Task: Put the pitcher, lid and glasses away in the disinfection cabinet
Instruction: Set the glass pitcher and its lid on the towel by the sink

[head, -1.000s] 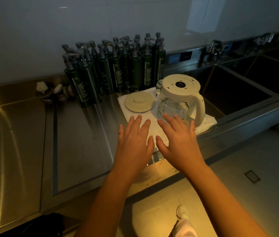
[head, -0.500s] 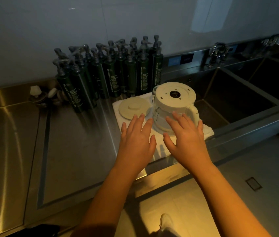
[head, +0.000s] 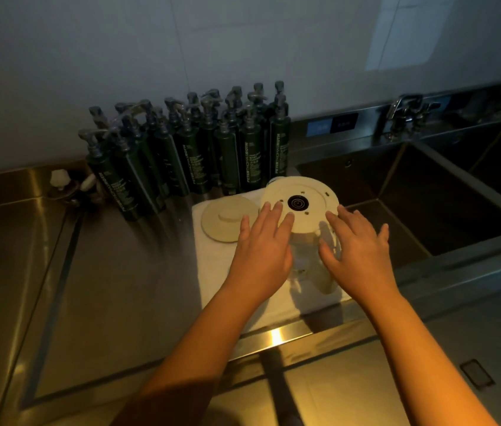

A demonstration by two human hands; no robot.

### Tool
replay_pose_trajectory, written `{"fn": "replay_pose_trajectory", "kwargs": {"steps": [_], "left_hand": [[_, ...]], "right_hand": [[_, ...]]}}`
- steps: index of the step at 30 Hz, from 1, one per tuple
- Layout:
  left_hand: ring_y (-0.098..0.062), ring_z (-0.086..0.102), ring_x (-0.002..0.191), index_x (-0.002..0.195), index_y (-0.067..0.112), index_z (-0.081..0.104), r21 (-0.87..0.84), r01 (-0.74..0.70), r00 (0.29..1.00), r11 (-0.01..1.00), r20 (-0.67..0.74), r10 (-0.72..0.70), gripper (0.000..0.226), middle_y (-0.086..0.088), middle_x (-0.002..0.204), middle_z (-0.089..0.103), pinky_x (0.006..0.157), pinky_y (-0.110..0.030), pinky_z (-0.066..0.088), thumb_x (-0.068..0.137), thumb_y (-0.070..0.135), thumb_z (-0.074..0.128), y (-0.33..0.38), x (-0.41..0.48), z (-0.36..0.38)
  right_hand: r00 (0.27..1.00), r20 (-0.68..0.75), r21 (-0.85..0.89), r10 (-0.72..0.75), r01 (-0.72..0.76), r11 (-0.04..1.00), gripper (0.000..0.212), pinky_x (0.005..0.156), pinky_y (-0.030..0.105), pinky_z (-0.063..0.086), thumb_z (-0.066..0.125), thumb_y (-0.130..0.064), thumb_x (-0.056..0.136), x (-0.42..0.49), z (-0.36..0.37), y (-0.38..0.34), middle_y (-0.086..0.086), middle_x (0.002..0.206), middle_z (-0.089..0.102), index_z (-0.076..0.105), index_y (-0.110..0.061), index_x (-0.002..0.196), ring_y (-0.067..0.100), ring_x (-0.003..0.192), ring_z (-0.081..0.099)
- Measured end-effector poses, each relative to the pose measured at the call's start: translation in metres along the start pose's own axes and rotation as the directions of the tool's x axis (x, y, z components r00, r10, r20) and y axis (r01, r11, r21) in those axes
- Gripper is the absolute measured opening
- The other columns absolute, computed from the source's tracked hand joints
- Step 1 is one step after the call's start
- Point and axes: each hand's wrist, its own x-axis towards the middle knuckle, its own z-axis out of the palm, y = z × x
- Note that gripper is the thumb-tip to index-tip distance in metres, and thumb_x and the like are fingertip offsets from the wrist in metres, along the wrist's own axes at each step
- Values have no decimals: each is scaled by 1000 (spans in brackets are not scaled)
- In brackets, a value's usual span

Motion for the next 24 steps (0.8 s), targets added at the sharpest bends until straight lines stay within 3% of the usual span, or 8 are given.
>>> {"fn": "replay_pose_trajectory", "kwargs": {"steps": [5,12,14,17,19,24], "left_hand": [[-19,-7,144,149,18,11,92,34,994,995,98,-43,58,-4,158,1,114,-43,-7,97,21,36,11,19,22],[-20,-6,144,149,17,11,62,138,984,988,101,-144,59,-5,158,3,114,-44,-4,97,19,38,14,27,42],[-21,3,145,148,14,21,42,151,986,988,67,-153,57,-6,157,13,114,-49,3,95,18,43,12,25,49],[-29,34,136,136,8,45,12,109,993,994,-54,-108,55,-13,144,41,103,-58,27,84,15,60,8,21,56],[-30,40,132,132,7,49,12,109,990,994,-96,-107,55,-13,140,47,100,-57,31,80,17,63,6,20,60],[-26,47,126,127,9,54,71,110,989,991,-111,-102,51,-10,136,52,93,-56,40,83,32,42,3,18,62]], "right_hand": [[997,68,14,-40,40,999,55,105,64,14,63,-29,86,11,12,22,16,143,40,48,-9,134,35,134,33],[987,103,104,-125,115,988,55,104,64,16,62,-34,85,19,25,34,22,146,31,47,-13,135,36,134,32],[983,108,142,-150,134,981,56,104,64,18,63,-31,85,19,31,34,24,148,27,46,-15,136,38,135,29],[981,111,211,-162,136,968,61,106,60,15,65,-27,84,15,39,31,25,152,11,41,-19,139,41,138,19],[981,107,258,-165,132,957,62,107,57,15,65,-26,84,14,43,28,25,153,4,40,-19,139,43,138,15],[983,42,321,-180,157,934,60,105,59,31,70,-23,80,12,51,23,30,151,5,46,-17,135,47,136,20]]}}
